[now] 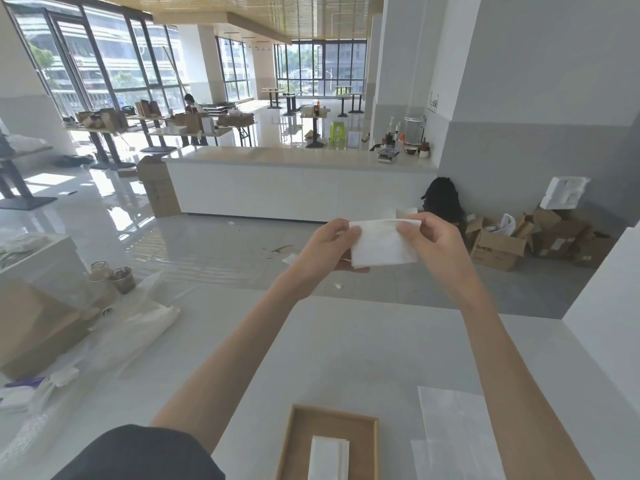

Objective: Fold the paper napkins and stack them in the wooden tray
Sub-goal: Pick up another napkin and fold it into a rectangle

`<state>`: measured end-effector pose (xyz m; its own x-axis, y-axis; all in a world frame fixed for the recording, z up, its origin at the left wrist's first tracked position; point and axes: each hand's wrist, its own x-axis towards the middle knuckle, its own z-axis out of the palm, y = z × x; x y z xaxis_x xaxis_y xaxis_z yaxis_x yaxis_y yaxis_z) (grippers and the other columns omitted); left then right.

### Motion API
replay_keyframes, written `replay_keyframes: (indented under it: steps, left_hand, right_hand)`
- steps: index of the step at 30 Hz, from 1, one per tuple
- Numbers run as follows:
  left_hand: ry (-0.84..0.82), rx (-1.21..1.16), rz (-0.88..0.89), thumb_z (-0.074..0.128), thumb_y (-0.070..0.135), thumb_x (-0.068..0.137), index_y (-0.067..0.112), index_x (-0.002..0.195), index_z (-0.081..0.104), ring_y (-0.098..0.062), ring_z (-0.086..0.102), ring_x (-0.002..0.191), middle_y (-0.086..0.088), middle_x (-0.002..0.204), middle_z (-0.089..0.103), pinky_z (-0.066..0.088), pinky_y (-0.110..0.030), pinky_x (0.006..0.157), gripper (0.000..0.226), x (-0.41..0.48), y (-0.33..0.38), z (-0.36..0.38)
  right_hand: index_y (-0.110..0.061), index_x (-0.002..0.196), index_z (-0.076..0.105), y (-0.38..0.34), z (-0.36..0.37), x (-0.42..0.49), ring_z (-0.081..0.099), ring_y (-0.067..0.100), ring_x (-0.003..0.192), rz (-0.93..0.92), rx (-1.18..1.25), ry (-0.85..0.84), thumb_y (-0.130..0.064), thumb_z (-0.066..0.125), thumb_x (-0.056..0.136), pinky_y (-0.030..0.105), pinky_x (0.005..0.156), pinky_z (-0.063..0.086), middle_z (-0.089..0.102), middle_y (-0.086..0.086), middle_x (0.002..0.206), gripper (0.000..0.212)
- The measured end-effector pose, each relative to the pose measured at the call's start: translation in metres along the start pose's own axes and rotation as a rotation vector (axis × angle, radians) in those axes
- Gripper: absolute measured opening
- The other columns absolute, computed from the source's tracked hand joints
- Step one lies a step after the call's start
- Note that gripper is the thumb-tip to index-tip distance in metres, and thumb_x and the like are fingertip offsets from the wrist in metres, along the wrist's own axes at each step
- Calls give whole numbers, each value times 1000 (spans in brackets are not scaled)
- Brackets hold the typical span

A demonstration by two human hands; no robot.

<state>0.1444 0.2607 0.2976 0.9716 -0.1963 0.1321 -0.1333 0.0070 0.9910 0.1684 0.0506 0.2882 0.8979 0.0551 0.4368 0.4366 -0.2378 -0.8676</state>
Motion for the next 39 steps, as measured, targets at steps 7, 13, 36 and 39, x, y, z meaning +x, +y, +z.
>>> replay_keyframes:
  steps: [7,13,36,39]
  left_hand:
    - [5,19,10,61,2,98,1,125,58,-25,71,90,-30,113,70,62,-32,80,27,-1,-3,4]
    - [10,84,41,58,1,99,0,125,59,-25,70,86,-19,105,70,63,-32,73,25,1,-12,-3]
    - [-51,-1246,-54,46,9,87,1,138,54,-32,56,123,-17,134,59,37,-35,113,52,-43,-45,18]
    - [-15,-1172,-1,38,-5,70,-1,125,62,-34,62,113,-19,126,62,35,-38,110,60,-43,-44,13]
  right_hand:
    - [-22,102,62,3,12,-7,55,3,54,30,-18,82,-35,50,106,20,38,44,61,3,86,18]
    - [-35,92,57,4,21,-17,55,-1,61,-12,-18,193,-29,56,103,16,40,44,66,9,85,13]
    - [-53,155,21,-30,36,-16,-28,22,153,-586,-952,-608,-71,3,96,47,123,-17,-9,-7,171,64]
    - [-52,155,23,-31,37,-12,-28,21,153,-527,-937,-541,-72,-6,93,46,122,-19,-9,-3,171,71]
